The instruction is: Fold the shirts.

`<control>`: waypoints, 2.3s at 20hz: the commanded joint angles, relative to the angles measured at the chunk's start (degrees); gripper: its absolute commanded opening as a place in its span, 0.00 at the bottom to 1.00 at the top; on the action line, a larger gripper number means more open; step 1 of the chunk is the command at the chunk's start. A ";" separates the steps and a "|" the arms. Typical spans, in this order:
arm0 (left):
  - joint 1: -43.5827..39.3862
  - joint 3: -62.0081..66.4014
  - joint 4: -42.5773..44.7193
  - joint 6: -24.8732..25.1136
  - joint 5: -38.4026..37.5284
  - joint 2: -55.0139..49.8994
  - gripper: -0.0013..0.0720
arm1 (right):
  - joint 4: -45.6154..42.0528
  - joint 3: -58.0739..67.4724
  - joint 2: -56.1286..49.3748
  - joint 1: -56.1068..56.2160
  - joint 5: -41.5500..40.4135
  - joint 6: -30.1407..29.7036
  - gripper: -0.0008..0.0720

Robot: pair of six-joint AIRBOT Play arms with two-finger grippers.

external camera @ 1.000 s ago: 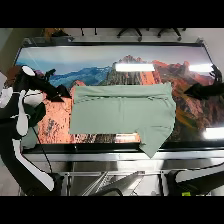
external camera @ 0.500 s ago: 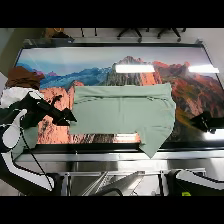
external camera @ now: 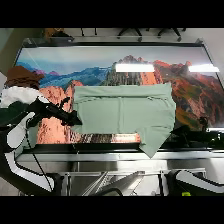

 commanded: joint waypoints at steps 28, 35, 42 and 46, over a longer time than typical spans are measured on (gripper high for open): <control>4.37 5.70 9.79 -9.38 -2.05 15.04 0.04 | 6.14 23.47 -2.95 17.62 -2.86 9.94 0.03; -1.31 24.72 9.86 -11.82 0.17 -1.57 0.04 | 6.10 39.28 -22.21 23.10 -10.88 8.28 0.03; -2.60 34.64 9.73 -13.70 -4.52 -9.57 0.75 | 4.24 42.69 -24.46 21.11 -8.11 0.83 0.49; -2.67 38.99 9.94 -13.70 -6.14 -9.55 0.98 | 0.28 43.01 -22.47 16.46 -5.46 0.87 0.92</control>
